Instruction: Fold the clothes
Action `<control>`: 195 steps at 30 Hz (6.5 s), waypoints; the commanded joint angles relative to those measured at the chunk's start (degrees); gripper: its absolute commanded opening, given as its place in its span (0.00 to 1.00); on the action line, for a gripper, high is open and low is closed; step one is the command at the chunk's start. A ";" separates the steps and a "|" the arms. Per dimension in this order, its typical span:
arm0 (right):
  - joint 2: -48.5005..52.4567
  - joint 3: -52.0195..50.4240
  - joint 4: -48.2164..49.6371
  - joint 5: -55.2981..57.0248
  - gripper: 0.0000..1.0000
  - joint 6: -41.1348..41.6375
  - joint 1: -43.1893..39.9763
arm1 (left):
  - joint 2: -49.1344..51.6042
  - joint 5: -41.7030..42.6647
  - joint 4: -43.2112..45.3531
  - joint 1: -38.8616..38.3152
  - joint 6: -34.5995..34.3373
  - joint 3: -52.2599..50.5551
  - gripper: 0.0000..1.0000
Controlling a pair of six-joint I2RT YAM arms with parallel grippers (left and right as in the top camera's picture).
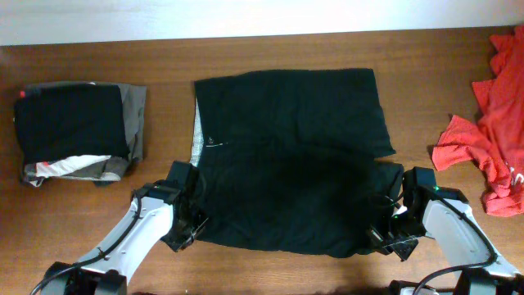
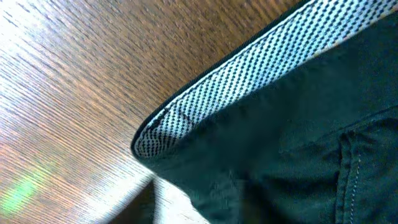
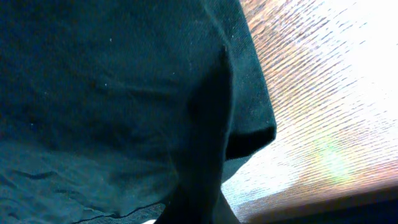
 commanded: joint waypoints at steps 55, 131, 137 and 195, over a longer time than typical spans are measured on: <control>-6.40 34.93 -29.51 7.15 0.04 -12.96 0.28 | -13.81 5.20 -25.64 5.68 30.01 24.41 0.00; 53.59 81.22 14.53 7.43 0.88 -20.81 12.00 | 29.86 -11.54 25.29 6.93 33.68 44.48 0.82; 52.57 93.33 2.36 7.34 0.94 -22.29 11.28 | 24.09 -11.28 19.91 6.82 33.64 50.45 0.84; 30.36 62.40 11.08 -9.09 0.20 -22.32 9.03 | 32.48 -6.69 0.81 2.25 44.94 65.81 0.03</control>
